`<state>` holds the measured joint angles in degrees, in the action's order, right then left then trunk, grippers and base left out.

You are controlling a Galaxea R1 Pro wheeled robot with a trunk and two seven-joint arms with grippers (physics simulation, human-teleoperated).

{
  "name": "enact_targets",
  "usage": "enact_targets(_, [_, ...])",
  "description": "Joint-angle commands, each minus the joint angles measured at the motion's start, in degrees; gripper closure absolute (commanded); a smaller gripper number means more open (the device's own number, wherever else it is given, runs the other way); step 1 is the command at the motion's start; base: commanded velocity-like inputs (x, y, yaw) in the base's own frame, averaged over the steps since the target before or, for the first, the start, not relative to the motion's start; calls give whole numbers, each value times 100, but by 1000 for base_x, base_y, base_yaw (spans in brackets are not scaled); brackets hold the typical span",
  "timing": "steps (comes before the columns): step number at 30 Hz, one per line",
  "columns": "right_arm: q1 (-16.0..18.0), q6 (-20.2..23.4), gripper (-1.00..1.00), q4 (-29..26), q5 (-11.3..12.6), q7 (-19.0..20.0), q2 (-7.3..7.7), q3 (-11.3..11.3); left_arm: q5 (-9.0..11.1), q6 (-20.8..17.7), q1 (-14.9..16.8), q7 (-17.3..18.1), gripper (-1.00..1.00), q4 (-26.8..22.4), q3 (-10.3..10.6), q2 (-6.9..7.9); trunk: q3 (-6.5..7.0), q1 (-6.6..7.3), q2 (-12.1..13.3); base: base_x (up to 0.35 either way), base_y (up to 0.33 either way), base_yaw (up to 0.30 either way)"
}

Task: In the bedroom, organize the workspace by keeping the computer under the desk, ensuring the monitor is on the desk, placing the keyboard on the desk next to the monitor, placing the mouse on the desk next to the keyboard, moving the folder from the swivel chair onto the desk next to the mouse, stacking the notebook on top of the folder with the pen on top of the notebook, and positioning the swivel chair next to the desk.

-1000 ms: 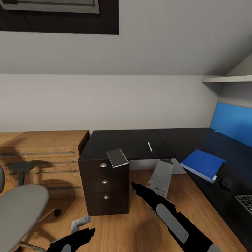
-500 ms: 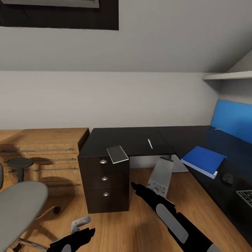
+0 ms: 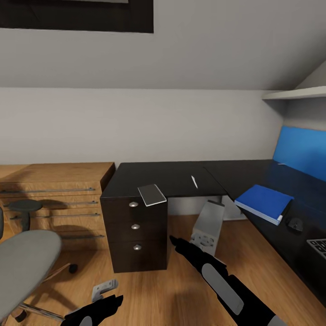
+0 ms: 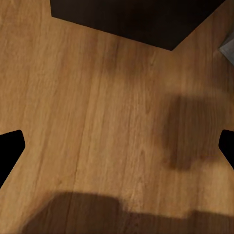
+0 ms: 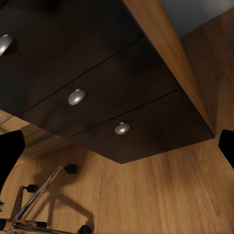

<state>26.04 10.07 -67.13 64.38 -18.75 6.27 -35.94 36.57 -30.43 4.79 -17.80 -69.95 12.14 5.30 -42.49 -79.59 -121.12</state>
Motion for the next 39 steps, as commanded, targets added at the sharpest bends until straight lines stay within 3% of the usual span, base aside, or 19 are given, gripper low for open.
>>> enact_targets(1, [6,6,-100,-11,31,-41,5,-15,60,-7,4,-57,-100,-7,16,6,-25,-22,-45,0,0,0])
enact_targets(5, [6,6,-100,-11,31,-41,5,-15,60,-7,3,-57,-100,-4,16,6,-97,-110,-205,0,0,0])
enact_targets(22, [6,4,-100,-38,19,-29,-36,-46,66,-7,2,-48,-100,-1,23,-6,-97,-110,-205,0,0,0])
enact_targets(24, [8,-29,-100,-38,-12,-20,-251,-30,49,-7,2,-39,-100,-37,27,-10,-97,-110,-205,0,0,0])
enact_targets(26, [11,-104,-100,-34,-28,-20,-358,-1,47,-9,1,-41,-100,-86,20,-10,-97,-110,-205,0,0,0])
enact_targets(27, [17,-326,-100,-52,-37,-17,-497,140,55,-19,2,-44,-100,-173,7,-6,-97,-110,-205,0,0,0])
enact_targets(31, [21,-565,-100,-158,-38,-10,-598,362,72,-38,3,-50,-100,-290,-22,4,-97,-110,-205,0,0,0])
enact_targets(35, [23,-709,-100,-386,8,-13,-659,724,93,-90,4,-64,-100,-915,-381,-19,-97,-110,-205,0,0,0])
enact_targets(39, [24,-729,-100,-431,105,1,-684,1010,141,-151,4,-68,-100,-1253,-592,-25,-97,-110,-205,0,0,0])
